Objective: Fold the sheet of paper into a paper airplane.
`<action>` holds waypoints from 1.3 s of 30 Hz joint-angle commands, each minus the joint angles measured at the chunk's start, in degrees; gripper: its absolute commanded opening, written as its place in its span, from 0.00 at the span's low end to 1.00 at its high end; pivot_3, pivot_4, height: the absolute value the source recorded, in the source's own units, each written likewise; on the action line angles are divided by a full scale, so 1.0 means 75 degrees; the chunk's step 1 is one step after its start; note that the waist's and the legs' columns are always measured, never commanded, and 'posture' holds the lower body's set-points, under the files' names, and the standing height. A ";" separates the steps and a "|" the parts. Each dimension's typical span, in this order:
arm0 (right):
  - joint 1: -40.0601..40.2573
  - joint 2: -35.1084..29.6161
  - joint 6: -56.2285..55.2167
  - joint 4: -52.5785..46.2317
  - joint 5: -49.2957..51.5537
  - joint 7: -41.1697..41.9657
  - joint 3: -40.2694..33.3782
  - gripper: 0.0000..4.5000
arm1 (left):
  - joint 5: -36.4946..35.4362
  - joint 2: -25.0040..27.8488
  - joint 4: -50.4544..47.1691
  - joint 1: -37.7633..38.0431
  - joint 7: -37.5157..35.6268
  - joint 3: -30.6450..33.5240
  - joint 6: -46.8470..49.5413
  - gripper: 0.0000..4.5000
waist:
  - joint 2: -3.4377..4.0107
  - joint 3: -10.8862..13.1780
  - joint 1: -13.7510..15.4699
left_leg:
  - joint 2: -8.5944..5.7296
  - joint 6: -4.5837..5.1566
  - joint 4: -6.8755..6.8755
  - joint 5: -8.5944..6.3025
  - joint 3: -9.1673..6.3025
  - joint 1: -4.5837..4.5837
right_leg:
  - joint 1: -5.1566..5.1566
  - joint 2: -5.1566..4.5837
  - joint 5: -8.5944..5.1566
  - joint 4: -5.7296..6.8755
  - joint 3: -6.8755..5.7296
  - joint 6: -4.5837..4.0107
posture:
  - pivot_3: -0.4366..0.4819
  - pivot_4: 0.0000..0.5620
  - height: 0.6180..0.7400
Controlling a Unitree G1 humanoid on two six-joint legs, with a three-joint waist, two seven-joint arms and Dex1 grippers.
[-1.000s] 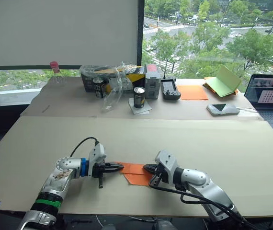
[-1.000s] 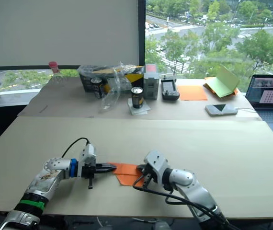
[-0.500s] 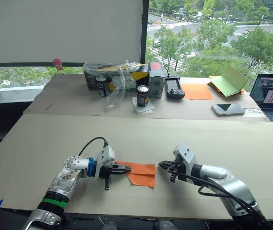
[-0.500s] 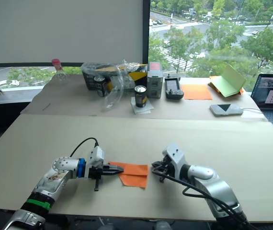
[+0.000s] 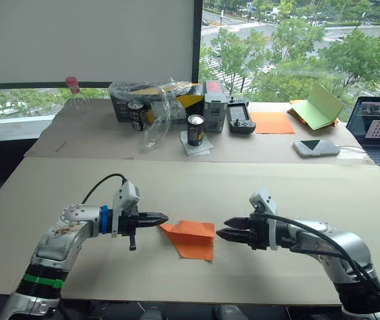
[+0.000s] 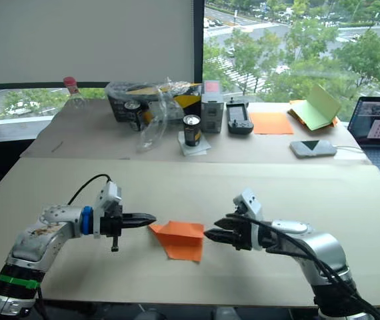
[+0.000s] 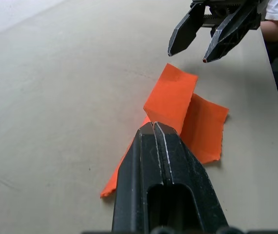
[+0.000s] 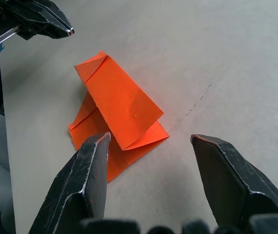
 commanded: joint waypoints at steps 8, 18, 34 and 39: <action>-0.0678 0.0438 0.0534 0.0832 0.0752 0.0444 0.0026 0.65 | -0.0261 0.0461 -0.0607 0.0726 0.0316 0.0550 0.0195 0.00 | -0.0007 0.0021 0.0023 | 0.0004 0.0000 0.0012 0.0003 0.0000 0.0004 | 0.0003 0.0005 -0.0014 0.0007 0.0000 0.0023 | 0.48 0.27 0.93; -0.0951 0.0759 0.1002 0.1089 0.1166 0.0497 0.0019 0.08 | -0.0295 0.0371 -0.0637 0.0897 0.0587 0.0565 0.0112 0.00 | -0.0007 0.0022 0.0029 | 0.0004 0.0000 0.0014 0.0003 0.0000 0.0003 | 0.0000 0.0004 0.0008 0.0013 -0.0001 -0.0013 | 0.48 0.27 0.93; -0.2446 0.0231 -0.4512 0.1357 -0.1606 0.1209 0.0500 0.01 | -0.0219 0.0387 -0.0105 0.0811 0.0557 0.0502 -0.0150 0.00 | -0.0004 0.0026 0.0015 | 0.0009 -0.0001 0.0031 0.0003 0.0002 0.0006 | -0.0006 0.0009 0.0010 0.0036 -0.0002 -0.0016 | 0.48 0.27 0.93; -0.1882 -0.0110 -0.9881 0.1884 -0.4036 0.1709 0.1727 0.01 | -0.0182 0.0362 0.0124 0.0665 0.0492 0.0419 -0.0223 0.00 | -0.0005 0.0025 0.0023 | 0.0005 -0.0001 0.0030 0.0003 0.0007 0.0003 | -0.0011 0.0004 0.0011 0.0035 -0.0001 -0.0017 | 0.48 0.27 0.93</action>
